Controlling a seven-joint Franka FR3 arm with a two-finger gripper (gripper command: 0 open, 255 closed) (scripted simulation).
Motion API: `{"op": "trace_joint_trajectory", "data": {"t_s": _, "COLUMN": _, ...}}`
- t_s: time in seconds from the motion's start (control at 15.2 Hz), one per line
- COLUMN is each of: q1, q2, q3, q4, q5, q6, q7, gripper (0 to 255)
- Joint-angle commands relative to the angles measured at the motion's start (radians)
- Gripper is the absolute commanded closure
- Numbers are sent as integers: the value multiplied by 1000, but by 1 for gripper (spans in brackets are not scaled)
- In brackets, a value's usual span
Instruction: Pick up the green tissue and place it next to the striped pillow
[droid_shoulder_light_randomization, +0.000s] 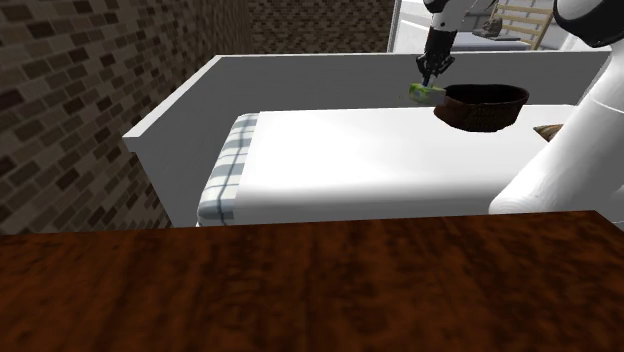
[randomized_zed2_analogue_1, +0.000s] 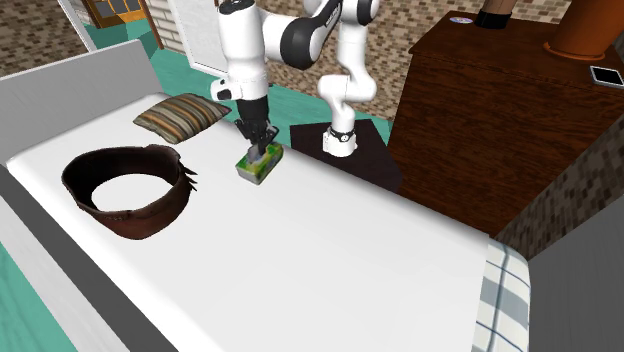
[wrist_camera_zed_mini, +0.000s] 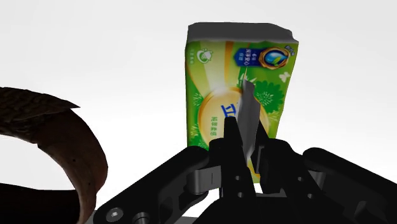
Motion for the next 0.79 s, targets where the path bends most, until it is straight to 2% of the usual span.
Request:
{"op": "trace_joint_trajectory", "data": {"t_s": 0.0, "q1": -19, "q2": -24, "q3": -20, "q4": -24, "q5": -9, "q6": 2, "q7": -37, "gripper": 255}}
{"op": "trace_joint_trajectory", "data": {"t_s": 0.73, "q1": -129, "q2": -115, "q3": -153, "q4": -102, "q5": -54, "q6": 1, "q7": -266, "gripper": 255}}
